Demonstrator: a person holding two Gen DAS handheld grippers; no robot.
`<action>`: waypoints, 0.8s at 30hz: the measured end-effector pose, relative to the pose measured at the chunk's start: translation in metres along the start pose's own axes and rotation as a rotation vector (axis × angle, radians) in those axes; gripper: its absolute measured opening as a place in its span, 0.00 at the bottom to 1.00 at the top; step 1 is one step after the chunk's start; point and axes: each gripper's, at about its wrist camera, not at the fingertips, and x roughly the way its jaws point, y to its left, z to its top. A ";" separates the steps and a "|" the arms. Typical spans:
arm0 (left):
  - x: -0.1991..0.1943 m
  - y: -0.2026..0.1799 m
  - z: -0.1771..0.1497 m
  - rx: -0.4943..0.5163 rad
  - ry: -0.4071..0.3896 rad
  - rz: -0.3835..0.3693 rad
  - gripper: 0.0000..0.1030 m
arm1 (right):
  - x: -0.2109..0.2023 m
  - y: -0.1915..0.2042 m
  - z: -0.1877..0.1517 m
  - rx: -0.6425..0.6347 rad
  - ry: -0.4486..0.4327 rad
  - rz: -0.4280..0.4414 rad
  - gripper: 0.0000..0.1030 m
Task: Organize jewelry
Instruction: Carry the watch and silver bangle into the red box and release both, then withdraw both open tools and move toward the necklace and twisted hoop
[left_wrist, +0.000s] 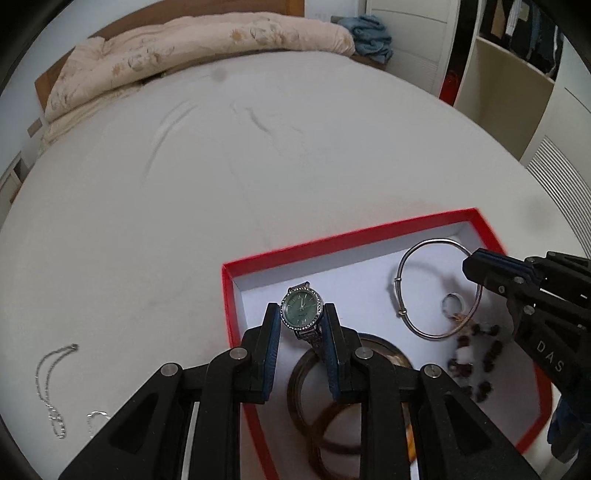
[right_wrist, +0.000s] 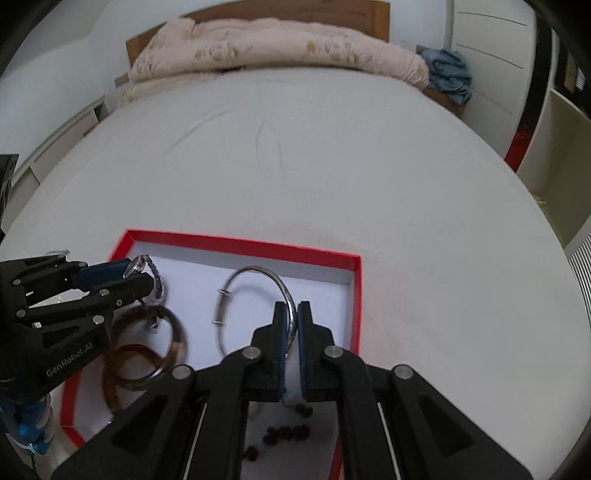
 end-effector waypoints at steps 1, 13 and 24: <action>0.004 0.002 -0.002 -0.008 0.009 -0.006 0.22 | 0.004 0.000 0.000 -0.005 0.013 0.001 0.05; 0.003 0.009 -0.012 -0.028 0.017 -0.097 0.23 | 0.007 0.002 -0.003 -0.010 0.045 -0.029 0.13; -0.054 0.026 -0.009 -0.046 -0.062 -0.115 0.44 | -0.055 0.011 -0.018 0.018 -0.034 -0.028 0.26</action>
